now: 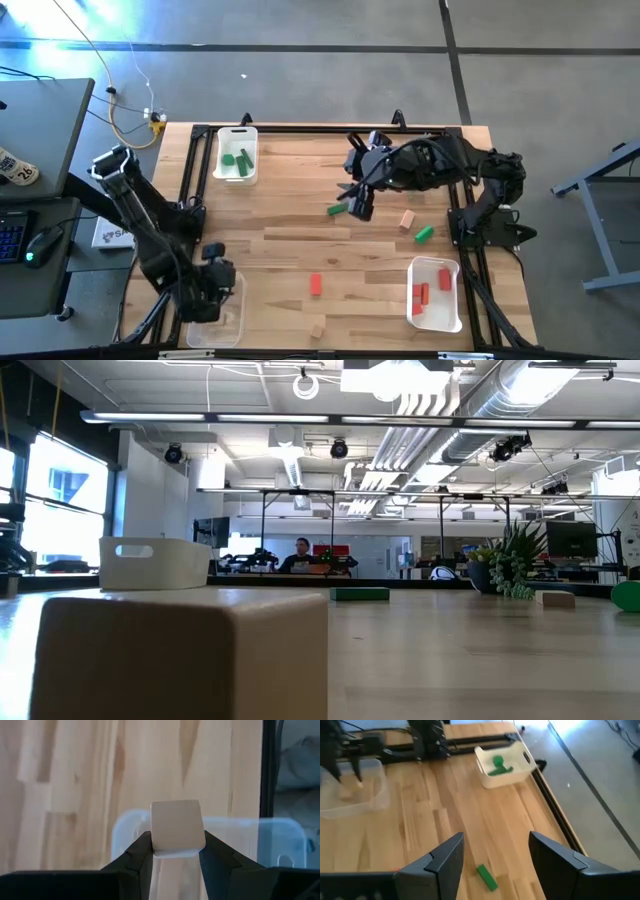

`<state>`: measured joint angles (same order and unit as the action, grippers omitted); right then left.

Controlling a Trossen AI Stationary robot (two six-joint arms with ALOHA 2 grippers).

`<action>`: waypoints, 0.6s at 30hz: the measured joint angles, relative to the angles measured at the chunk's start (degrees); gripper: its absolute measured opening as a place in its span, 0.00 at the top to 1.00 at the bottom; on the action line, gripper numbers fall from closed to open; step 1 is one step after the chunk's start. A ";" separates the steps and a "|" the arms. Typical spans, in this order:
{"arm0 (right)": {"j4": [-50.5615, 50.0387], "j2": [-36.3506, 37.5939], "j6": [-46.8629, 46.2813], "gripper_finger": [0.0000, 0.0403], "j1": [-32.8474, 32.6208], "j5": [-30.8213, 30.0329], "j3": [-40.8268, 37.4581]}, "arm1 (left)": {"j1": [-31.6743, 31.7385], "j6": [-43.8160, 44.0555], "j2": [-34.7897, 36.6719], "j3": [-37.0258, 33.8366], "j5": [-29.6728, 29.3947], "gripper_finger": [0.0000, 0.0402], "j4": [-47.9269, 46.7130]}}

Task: Sort & place blocks by color
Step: Put the brown block into the transparent bin

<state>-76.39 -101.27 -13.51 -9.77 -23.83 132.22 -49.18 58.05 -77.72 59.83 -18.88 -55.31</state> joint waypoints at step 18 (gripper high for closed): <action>-13.34 0.00 -6.07 0.48 5.10 2.97 0.02 | -4.15 5.41 -9.99 0.00 10.97 0.67 -0.42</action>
<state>-89.73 -101.27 -19.58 -4.67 -20.87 132.25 -53.33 63.47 -87.71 59.83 -7.91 -55.72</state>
